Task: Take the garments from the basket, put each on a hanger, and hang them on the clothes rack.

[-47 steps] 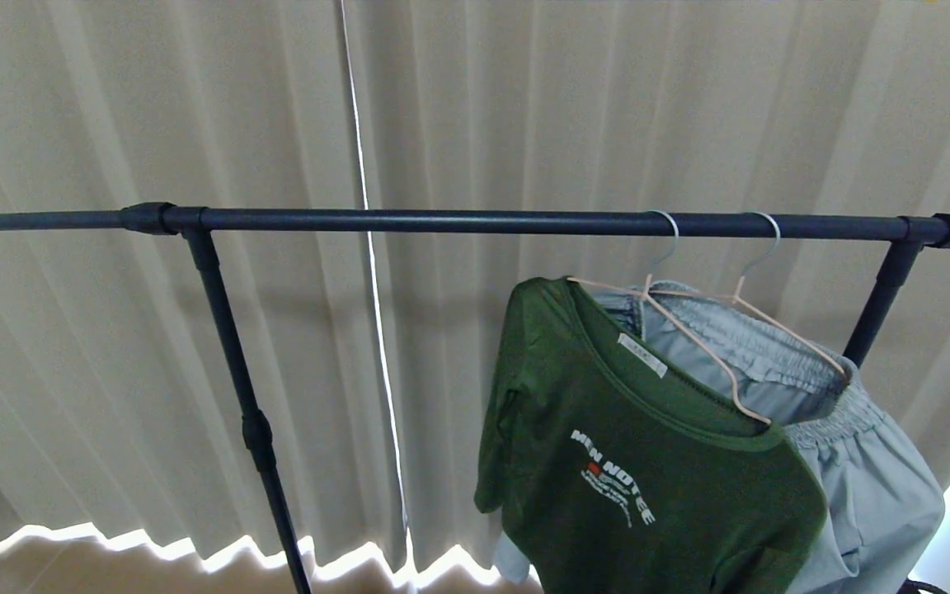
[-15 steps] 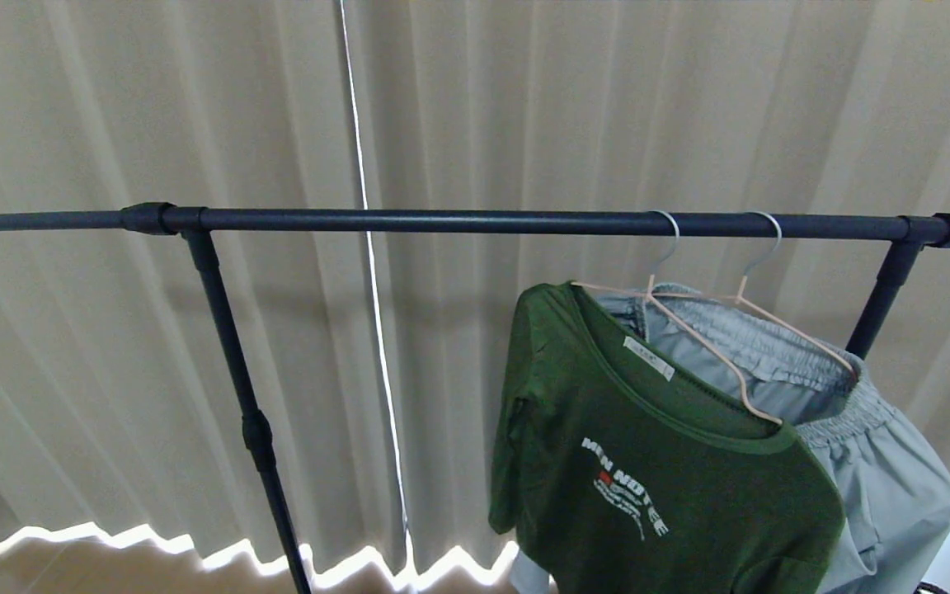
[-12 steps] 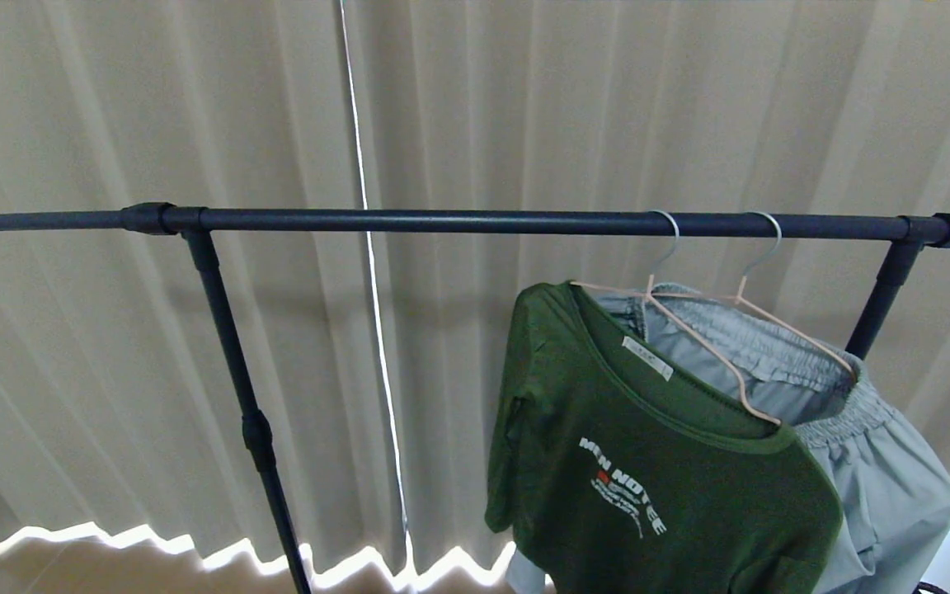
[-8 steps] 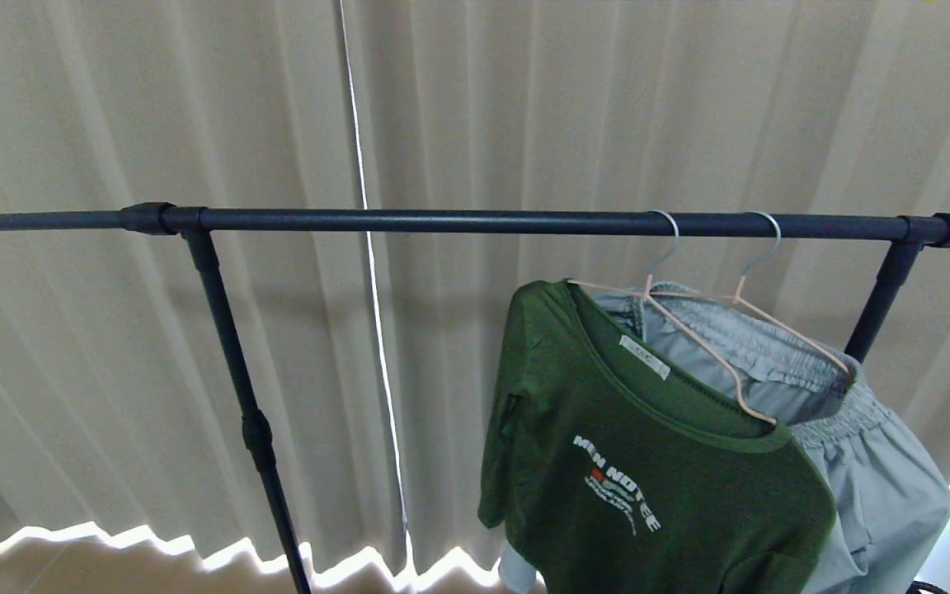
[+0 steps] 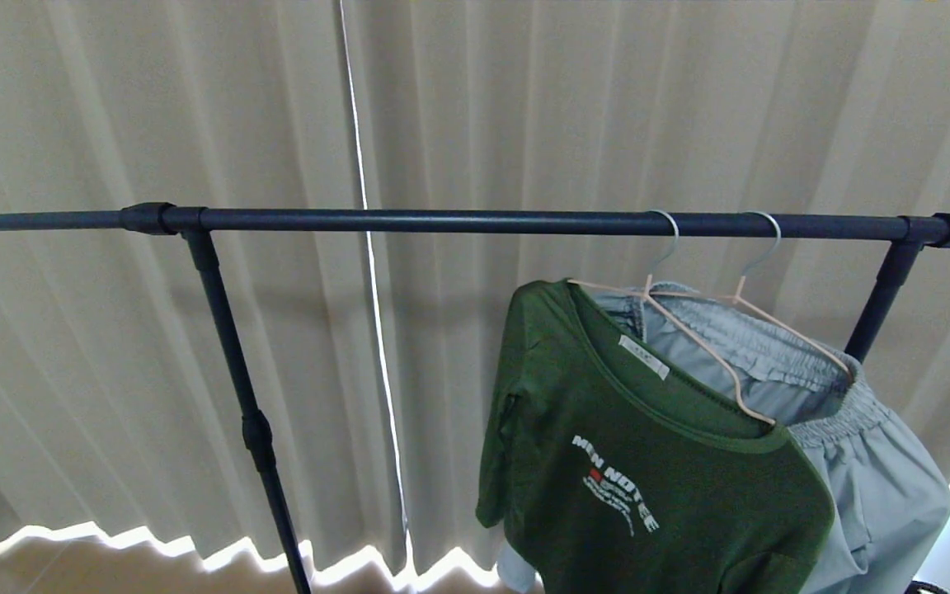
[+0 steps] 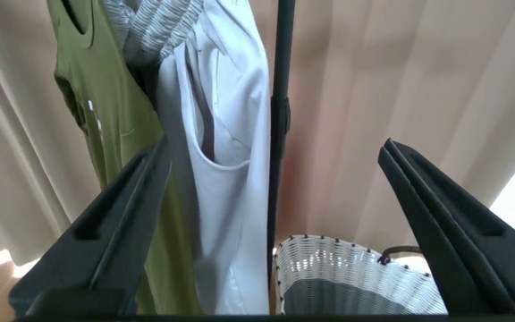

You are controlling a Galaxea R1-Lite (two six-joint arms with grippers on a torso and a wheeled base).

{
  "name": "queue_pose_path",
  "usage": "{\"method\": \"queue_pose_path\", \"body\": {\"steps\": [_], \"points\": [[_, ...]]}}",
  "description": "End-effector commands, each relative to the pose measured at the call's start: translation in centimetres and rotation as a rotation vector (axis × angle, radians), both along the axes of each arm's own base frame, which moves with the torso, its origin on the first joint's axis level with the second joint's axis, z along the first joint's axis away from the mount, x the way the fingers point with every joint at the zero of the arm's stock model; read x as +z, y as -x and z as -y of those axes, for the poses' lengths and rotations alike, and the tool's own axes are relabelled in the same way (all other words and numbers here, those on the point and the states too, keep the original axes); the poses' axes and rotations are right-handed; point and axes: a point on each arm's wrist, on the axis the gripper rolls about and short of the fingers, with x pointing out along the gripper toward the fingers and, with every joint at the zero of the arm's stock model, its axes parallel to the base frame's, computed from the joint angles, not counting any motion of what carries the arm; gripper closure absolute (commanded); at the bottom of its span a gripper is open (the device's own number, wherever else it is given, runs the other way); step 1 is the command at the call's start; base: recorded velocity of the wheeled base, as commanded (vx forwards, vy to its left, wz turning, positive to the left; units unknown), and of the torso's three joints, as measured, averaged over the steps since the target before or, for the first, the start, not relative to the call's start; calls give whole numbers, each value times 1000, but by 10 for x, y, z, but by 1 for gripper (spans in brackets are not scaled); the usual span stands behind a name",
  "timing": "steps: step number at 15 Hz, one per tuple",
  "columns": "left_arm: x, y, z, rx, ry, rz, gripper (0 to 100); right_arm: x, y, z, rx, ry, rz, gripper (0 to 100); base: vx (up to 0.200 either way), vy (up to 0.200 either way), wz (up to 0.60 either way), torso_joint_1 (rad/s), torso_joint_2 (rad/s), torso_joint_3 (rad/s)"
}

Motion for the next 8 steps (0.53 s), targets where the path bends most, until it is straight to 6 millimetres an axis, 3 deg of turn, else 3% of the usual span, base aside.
{"method": "queue_pose_path", "body": {"steps": [1,8], "points": [[0,0,0,0,0,-1,0,0,0,0,0,-1,0,0,0,0,0,0,0,0],[0,0,0,0,0,-2,0,0,0,0,1,1,0,0,0,0,0,0,0,0]]}}
